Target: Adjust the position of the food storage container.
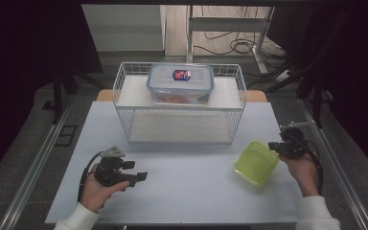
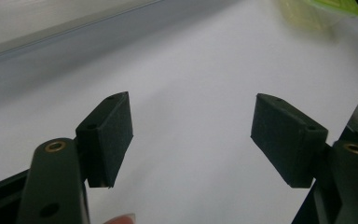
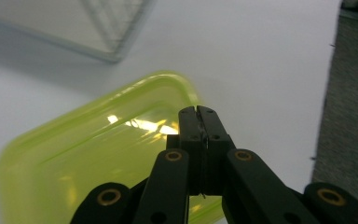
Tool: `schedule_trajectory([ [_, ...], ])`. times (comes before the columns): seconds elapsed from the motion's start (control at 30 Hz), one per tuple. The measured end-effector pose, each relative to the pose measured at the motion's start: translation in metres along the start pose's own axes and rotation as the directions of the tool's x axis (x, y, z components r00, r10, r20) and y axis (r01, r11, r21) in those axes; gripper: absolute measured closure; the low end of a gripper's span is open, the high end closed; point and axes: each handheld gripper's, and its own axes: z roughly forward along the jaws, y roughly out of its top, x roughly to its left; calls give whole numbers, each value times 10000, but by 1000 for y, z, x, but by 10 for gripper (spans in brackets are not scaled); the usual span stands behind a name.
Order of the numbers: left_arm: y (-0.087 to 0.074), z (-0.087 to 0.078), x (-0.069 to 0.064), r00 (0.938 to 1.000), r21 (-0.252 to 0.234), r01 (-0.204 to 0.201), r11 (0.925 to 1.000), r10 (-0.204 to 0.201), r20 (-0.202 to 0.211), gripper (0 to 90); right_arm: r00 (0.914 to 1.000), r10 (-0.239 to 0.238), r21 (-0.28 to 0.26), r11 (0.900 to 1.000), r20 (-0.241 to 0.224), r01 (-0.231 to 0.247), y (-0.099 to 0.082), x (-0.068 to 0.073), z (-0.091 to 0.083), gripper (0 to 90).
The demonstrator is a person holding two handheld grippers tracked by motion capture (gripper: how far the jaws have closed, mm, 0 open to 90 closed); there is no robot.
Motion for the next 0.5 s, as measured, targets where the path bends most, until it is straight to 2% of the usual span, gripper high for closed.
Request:
schedule_trajectory([
  [0.17,-3,0,2,10000,29,42,10000,-42,51,288,9989,189,170,9997,421,-196,5,-18,18,893],
  [0.23,-4,-1,3,10000,-10,97,10000,-97,14,288,9984,241,252,9994,506,-254,5,-21,22,893],
  [0.5,-9,-5,6,9994,-79,314,9995,-315,-108,290,9971,-184,824,9965,735,123,-4,-26,34,894],
])
